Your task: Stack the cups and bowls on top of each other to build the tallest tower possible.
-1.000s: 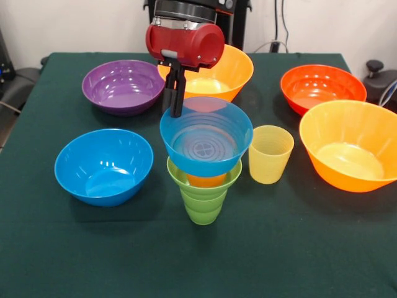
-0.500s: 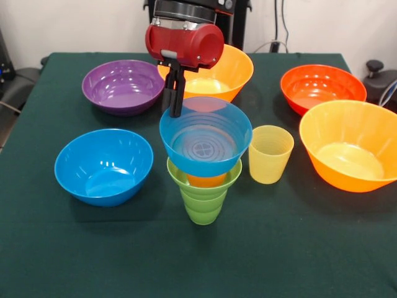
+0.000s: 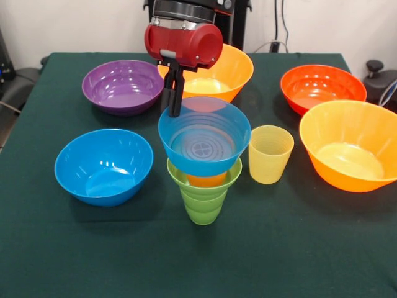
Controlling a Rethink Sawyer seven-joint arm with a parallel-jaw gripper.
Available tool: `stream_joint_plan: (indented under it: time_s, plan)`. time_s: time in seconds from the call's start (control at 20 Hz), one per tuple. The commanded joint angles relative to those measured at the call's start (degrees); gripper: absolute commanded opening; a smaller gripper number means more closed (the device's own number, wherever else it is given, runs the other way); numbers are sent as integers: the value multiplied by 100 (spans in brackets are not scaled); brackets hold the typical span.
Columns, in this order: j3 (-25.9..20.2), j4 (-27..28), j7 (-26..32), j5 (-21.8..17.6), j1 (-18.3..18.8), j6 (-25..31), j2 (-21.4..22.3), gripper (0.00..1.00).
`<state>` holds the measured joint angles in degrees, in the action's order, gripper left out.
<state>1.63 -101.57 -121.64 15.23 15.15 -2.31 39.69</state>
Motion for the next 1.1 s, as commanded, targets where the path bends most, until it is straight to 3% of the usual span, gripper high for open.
stream_joint_plan:
  time_s: [0.05, 1.1]
  plan:
    - [-164, -116, -821, 112, -262, 503, -196, 0]
    - [-239, -283, -845, 4, -178, 322, -145, 0]
